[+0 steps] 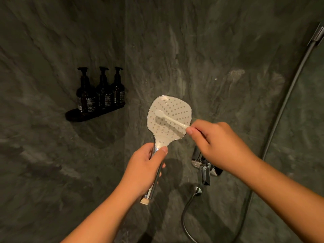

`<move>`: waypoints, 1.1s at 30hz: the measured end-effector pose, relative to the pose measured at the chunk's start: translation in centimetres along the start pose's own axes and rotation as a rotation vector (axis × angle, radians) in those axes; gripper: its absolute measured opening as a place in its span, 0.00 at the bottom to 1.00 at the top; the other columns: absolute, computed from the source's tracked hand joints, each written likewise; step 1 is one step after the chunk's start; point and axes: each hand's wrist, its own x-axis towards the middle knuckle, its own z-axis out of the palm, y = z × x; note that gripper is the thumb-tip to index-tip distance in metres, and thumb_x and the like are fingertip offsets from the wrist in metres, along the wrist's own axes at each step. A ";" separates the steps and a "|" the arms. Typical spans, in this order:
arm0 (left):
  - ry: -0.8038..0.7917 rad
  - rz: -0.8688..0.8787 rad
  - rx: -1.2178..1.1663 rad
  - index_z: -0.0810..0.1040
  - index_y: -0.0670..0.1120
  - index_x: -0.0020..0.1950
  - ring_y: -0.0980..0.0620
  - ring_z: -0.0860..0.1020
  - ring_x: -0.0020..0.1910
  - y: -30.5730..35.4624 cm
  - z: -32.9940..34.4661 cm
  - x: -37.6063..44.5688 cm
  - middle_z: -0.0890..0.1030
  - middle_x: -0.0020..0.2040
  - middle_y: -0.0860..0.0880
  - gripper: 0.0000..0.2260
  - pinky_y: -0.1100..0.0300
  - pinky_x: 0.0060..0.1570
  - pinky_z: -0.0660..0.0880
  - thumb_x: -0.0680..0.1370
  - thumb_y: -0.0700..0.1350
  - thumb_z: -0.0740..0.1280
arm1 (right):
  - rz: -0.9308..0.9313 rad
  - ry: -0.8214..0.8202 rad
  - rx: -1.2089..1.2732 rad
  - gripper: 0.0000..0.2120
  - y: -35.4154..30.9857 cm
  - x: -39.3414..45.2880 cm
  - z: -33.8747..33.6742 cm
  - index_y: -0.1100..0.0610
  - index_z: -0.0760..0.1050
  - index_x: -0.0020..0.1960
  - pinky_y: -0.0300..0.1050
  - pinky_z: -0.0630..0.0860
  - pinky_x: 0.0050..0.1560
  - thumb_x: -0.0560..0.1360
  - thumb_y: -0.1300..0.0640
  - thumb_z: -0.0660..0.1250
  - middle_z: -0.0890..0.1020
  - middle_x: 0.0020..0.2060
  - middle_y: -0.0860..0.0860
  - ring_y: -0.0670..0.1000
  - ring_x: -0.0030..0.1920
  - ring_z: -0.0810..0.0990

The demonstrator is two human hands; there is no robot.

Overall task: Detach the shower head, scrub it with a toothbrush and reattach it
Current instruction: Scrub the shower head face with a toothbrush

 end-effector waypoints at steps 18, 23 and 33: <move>-0.016 -0.017 -0.020 0.78 0.49 0.42 0.53 0.76 0.26 -0.2 0.5 -0.3 0.80 0.30 0.51 0.11 0.58 0.26 0.74 0.77 0.55 0.66 | -0.023 -0.082 -0.048 0.12 0.3 -1.0 0.6 0.50 0.70 0.40 0.54 0.74 0.35 0.79 0.46 0.57 0.79 0.31 0.53 0.60 0.35 0.78; -0.011 -0.008 -0.020 0.78 0.49 0.41 0.54 0.76 0.26 0.0 0.5 -0.3 0.80 0.30 0.51 0.10 0.59 0.25 0.74 0.77 0.55 0.66 | -0.014 -0.031 -0.041 0.12 0.4 -0.3 -0.3 0.49 0.70 0.39 0.53 0.73 0.34 0.79 0.47 0.58 0.71 0.27 0.47 0.60 0.33 0.77; -0.018 -0.002 -0.028 0.76 0.50 0.39 0.53 0.75 0.25 0.1 0.2 -0.3 0.80 0.30 0.51 0.10 0.59 0.25 0.73 0.76 0.55 0.65 | -0.030 -0.010 -0.027 0.14 1.1 -0.7 -0.8 0.49 0.70 0.38 0.50 0.69 0.30 0.78 0.44 0.57 0.69 0.24 0.45 0.52 0.28 0.71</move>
